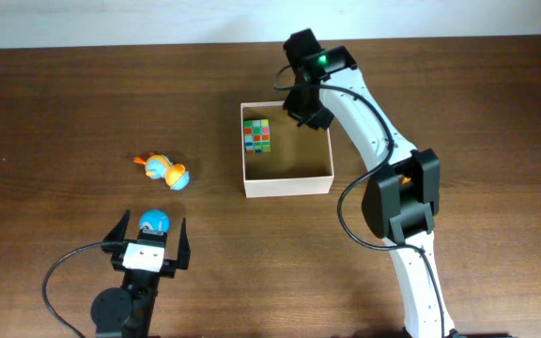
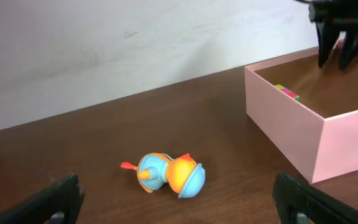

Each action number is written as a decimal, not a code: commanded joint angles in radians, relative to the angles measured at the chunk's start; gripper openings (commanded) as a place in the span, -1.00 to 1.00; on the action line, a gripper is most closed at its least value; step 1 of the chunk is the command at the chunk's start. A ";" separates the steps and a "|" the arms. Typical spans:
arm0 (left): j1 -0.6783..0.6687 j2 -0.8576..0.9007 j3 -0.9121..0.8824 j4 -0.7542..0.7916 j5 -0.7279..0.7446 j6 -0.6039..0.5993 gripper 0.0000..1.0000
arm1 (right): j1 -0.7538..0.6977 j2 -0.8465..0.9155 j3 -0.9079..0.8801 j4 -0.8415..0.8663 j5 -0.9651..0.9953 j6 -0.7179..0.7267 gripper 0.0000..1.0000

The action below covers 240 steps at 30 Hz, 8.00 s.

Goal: Pack container

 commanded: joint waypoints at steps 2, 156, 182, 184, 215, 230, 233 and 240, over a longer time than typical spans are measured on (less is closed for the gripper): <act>0.006 -0.009 -0.007 0.002 -0.007 0.011 0.98 | 0.031 -0.071 0.077 -0.038 -0.065 -0.090 -0.42; 0.006 -0.009 -0.007 0.002 -0.007 0.011 0.99 | 0.027 -0.219 -0.294 0.158 -0.140 -0.600 0.10; 0.006 -0.009 -0.007 0.002 -0.007 0.011 0.99 | 0.056 -0.140 -0.303 0.289 -0.127 -0.600 0.05; 0.006 -0.009 -0.007 0.002 -0.007 0.011 0.99 | 0.056 -0.133 -0.303 0.287 -0.127 -0.600 0.04; 0.006 -0.009 -0.007 0.002 -0.007 0.011 0.99 | 0.056 -0.120 -0.298 0.260 -0.113 -0.609 0.64; 0.006 -0.009 -0.007 0.002 -0.007 0.011 0.99 | 0.052 -0.219 -0.203 0.131 0.024 -0.639 0.22; 0.006 -0.009 -0.007 0.002 -0.007 0.011 0.99 | 0.052 -0.217 -0.219 0.132 0.078 -0.657 0.01; 0.006 -0.009 -0.007 0.003 -0.007 0.011 0.99 | 0.052 -0.191 -0.220 0.131 0.082 -0.692 -0.30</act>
